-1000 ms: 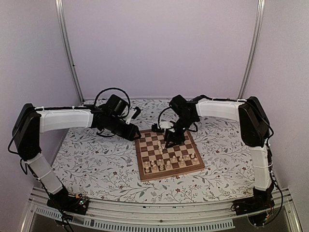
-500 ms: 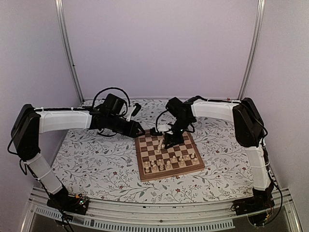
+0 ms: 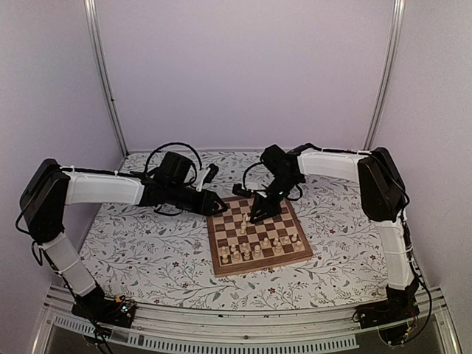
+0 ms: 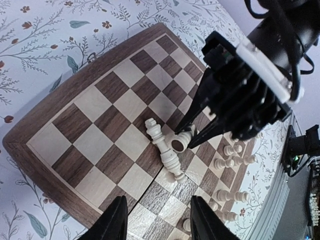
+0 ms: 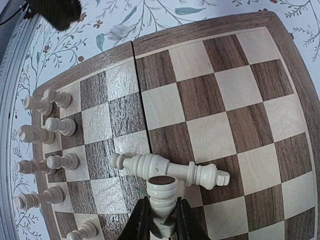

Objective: Set up the chess pieces on the board
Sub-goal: Pick up the chess piece from the chessboard, then place the chess piece on the chessboard.

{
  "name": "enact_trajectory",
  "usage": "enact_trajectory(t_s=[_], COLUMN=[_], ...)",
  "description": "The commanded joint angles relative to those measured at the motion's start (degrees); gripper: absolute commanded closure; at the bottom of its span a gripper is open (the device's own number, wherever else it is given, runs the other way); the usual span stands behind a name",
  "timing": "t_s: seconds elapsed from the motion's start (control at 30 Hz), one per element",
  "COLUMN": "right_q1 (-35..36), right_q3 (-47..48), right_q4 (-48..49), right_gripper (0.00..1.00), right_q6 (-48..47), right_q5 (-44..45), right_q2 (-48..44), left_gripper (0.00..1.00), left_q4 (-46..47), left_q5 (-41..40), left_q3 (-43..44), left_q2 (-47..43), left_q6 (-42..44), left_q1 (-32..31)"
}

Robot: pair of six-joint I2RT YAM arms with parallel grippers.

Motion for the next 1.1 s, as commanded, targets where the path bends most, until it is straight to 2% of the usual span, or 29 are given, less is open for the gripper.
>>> enact_trajectory(t_s=[0.0, 0.2, 0.37, 0.6, 0.77, 0.9, 1.07], right_q1=[-1.52, -4.09, -6.47, -7.55, -7.58, -7.57, -7.57], right_q3=[0.52, 0.06, -2.99, -7.23, -8.64, -9.35, -10.43], right_q4=[1.15, 1.62, 4.07, 7.61, 8.03, 8.05, 8.05], right_gripper=[0.89, 0.89, 0.88, 0.86, 0.83, 0.8, 0.78], right_q6=[4.3, 6.65, 9.03, 10.85, 11.3, 11.3, 11.21], right_q5=[-5.3, -7.43, -5.11, 0.8, 1.49, 1.35, 0.92], right_q2=[-1.37, -2.51, -4.96, -7.25, -7.32, -7.34, -6.97], left_gripper=[0.56, 0.56, 0.54, 0.5, 0.48, 0.53, 0.6], left_q4=[5.33, 4.22, -2.49, -6.24, -9.05, -12.94, -13.97], left_q5=[-2.09, -9.31, -15.19, -18.12, -19.86, -22.5, -21.63], left_q3=[-2.61, -1.54, 2.65, 7.44, 11.03, 13.5, 14.3], left_q2=[0.23, 2.08, 5.3, 9.05, 12.44, 15.11, 16.96], left_q6=[-0.63, 0.38, 1.26, 2.43, 2.31, 2.25, 2.28], left_q1=[-2.5, -6.37, -9.77, -13.83, -15.12, -15.37, -15.37])
